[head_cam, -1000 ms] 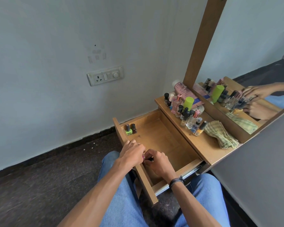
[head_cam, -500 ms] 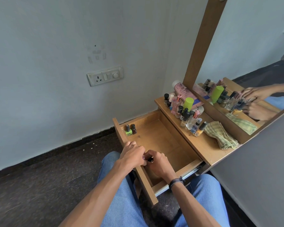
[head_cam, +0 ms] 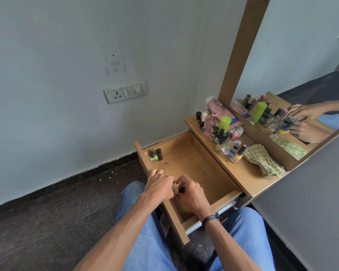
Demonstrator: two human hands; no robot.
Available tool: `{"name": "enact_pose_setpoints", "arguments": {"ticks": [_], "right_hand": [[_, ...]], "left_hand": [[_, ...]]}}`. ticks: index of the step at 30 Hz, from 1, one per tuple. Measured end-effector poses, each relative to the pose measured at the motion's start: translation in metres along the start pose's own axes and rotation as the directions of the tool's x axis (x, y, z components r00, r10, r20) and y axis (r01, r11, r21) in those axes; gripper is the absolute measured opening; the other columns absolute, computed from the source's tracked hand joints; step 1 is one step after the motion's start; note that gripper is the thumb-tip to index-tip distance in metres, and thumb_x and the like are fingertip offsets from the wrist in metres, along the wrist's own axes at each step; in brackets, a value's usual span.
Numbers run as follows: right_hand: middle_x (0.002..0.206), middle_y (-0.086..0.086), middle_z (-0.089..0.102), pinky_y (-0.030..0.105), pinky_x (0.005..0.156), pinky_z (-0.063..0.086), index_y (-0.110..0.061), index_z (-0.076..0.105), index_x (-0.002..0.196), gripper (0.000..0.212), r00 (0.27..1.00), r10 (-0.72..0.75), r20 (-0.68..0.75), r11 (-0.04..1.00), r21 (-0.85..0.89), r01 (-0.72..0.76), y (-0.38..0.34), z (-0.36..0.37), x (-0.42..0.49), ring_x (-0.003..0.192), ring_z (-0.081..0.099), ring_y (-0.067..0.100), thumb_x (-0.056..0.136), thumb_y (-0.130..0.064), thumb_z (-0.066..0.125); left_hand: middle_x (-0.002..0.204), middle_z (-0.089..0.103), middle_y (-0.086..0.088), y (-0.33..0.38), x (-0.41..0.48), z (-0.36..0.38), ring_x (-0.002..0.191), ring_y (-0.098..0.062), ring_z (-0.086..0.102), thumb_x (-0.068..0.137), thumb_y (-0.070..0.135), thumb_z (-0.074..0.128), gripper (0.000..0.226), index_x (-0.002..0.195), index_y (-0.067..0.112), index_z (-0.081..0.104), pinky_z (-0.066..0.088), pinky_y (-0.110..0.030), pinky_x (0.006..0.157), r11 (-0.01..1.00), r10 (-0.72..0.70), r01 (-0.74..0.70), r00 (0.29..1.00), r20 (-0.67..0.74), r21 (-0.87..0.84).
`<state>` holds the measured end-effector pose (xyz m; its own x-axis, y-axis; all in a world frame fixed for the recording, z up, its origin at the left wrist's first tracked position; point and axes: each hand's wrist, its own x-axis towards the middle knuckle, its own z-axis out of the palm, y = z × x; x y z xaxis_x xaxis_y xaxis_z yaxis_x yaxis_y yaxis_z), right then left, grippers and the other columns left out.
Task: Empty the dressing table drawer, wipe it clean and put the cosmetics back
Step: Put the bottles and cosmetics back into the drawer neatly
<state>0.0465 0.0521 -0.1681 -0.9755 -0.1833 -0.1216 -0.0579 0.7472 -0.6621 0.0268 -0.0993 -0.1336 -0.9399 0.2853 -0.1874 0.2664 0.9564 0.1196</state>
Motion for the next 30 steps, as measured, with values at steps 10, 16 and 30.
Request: {"name": "enact_pose_setpoints", "arguments": {"ticks": [10, 16, 30], "right_hand": [[0.107, -0.001, 0.067, 0.031, 0.082, 0.058, -0.021, 0.062, 0.114, 0.029, 0.999, -0.018, 0.04, 0.999, -0.049, 0.02, -0.004, -0.001, -0.002, 0.097, 0.065, 0.019, 0.088, -0.013, 0.073], [0.102, -0.001, 0.068, 0.033, 0.077, 0.059, -0.024, 0.063, 0.106, 0.031, 0.999, 0.002, 0.045, 0.996, -0.093, 0.002, -0.003, 0.0, -0.001, 0.091, 0.065, 0.019, 0.082, -0.006, 0.07], [0.11, 0.001, 0.068, 0.025, 0.078, 0.059, -0.021, 0.062, 0.111, 0.028, 0.999, 0.017, 0.046, 0.998, -0.068, -0.014, 0.002, 0.003, -0.001, 0.094, 0.066, 0.017, 0.088, -0.008, 0.072]], "left_hand": [[0.109, 0.072, -0.002, 0.004, -0.003, -0.001, 0.115, -0.023, 0.053, 0.089, 0.016, 0.056, 0.022, 0.108, 0.02, 0.067, 0.026, -0.039, 0.1, 0.999, -0.02, 0.021, 0.999, -0.028, 0.031], [0.104, 0.072, -0.002, 0.007, -0.005, -0.003, 0.112, -0.023, 0.053, 0.087, 0.013, 0.055, 0.02, 0.098, 0.02, 0.07, 0.026, -0.039, 0.1, 0.998, -0.029, 0.03, 0.999, -0.034, 0.05], [0.103, 0.073, -0.005, 0.011, -0.009, -0.007, 0.112, -0.024, 0.055, 0.087, 0.015, 0.055, 0.022, 0.099, 0.019, 0.072, 0.029, -0.039, 0.105, 0.996, -0.057, 0.062, 0.997, -0.061, 0.07]]}}
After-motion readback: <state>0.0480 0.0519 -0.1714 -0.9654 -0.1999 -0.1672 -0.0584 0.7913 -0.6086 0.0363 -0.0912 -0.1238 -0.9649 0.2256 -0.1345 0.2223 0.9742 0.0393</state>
